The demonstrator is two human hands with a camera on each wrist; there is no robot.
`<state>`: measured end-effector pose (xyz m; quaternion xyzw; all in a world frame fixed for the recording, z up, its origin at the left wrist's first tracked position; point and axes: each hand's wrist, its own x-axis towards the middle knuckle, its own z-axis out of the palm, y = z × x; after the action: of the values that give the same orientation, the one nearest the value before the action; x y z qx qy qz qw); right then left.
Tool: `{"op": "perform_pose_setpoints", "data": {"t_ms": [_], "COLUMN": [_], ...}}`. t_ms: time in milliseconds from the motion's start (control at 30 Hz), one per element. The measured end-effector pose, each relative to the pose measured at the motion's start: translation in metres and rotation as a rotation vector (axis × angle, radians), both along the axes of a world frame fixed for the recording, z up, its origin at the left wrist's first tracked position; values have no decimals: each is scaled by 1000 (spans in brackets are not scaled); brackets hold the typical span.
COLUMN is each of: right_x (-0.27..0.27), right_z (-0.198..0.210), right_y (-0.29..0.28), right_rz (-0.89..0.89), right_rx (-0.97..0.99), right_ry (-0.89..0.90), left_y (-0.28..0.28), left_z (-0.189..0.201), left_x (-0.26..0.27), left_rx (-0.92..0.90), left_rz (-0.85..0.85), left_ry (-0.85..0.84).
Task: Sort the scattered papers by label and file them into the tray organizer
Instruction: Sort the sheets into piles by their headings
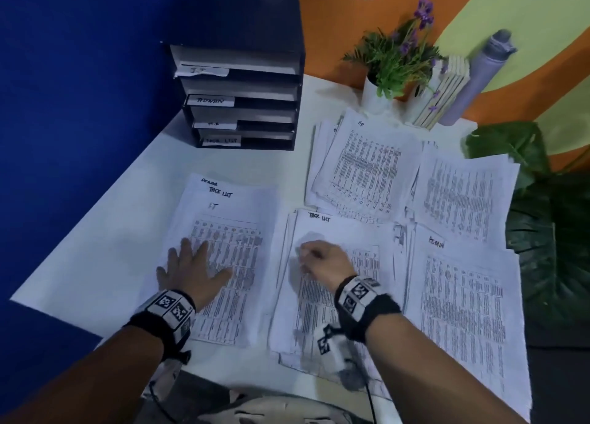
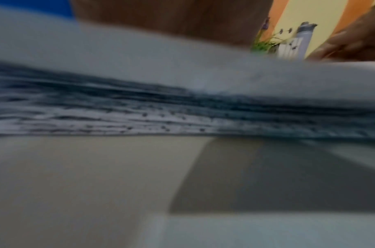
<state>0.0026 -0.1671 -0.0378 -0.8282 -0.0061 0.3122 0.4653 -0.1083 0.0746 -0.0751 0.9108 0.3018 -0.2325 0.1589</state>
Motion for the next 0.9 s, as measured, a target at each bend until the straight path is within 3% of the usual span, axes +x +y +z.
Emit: {"op": "perform_pose_setpoints", "data": {"t_ms": [67,167,300,367,467,533,667,900], "right_x": [-19,-39,-50,-48,-41,-35,-29,-41], "right_z": [-4,-6,-12,-13,-8,-8,-9,-13], "right_y": [18,33,37,32,18,8,-3,9], "right_rz": [101,214,21,-105,-245,-246,-269,-244], "right_rx": [-12,-77,-87,-115,-136,-192,-244,-185], "right_ry": [68,14,-27,-50,-48,-62,-17,-11], "left_y": [-4,-14,-23,-18,5,21,33,34], "left_z": [0,2,1,-1,-3,-3,3,3], "left_x": [-6,-13,-15,-12,-7,-5,1,11], "left_rx": [-24,-38,-126,-180,-80,-38,-15,-133], "left_rz": [-65,-170,-308,-248,-41,53,72,194], "left_ry": [-6,-3,-80,-198,-275,-225,-155,-164]}}
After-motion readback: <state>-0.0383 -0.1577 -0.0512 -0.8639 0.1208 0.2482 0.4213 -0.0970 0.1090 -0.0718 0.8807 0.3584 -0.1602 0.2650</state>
